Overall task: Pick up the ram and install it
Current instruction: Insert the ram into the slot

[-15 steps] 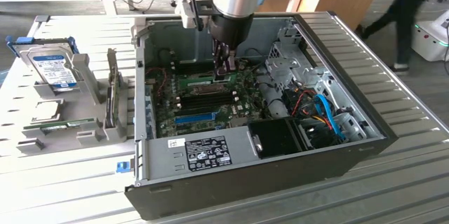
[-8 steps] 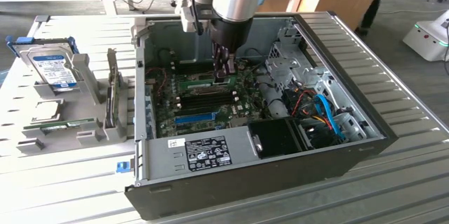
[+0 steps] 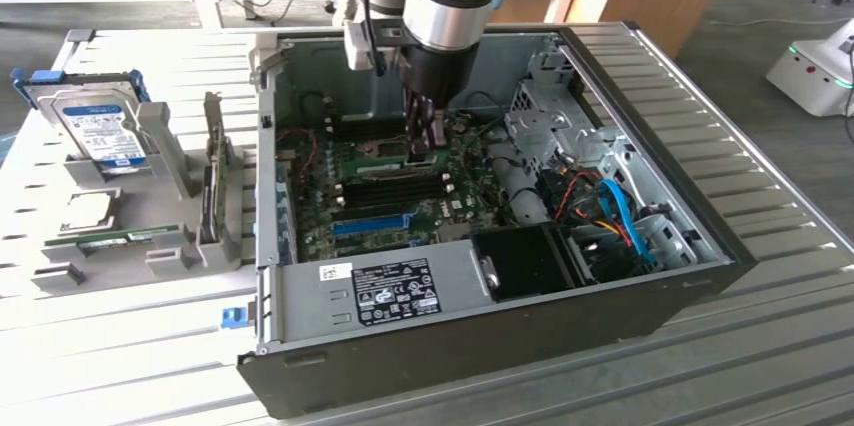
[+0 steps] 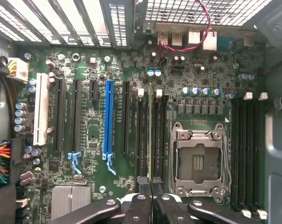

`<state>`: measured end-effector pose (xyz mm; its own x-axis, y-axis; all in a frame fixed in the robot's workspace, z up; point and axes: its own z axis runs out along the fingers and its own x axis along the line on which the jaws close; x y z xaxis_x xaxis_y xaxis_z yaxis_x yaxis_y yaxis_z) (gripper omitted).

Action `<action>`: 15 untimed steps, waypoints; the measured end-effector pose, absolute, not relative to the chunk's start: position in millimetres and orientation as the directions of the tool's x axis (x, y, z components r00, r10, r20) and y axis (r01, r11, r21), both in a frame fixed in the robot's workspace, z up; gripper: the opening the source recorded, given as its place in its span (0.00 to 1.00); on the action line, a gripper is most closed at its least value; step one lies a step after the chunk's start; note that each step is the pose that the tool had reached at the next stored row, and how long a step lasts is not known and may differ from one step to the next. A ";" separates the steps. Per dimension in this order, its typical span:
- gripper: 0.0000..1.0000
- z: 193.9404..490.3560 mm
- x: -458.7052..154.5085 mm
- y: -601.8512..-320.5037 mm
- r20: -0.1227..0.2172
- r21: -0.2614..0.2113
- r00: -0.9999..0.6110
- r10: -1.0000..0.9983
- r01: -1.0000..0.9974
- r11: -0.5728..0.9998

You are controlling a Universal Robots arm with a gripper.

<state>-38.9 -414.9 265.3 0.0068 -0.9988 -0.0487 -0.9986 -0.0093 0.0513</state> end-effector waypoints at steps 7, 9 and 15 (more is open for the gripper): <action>0.12 257.7 -38.9 -414.9 -0.049 0.051 0.007 -0.999 -0.999 -0.009; 0.12 255.7 -38.9 -414.9 -0.049 0.051 0.007 -0.999 -0.999 -0.009; 0.12 253.6 -38.9 -415.0 -0.048 0.051 0.007 -0.999 -0.999 -0.009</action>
<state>-38.9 -415.0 253.6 0.0068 -0.9988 -0.0484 -0.9986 -0.0093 0.0514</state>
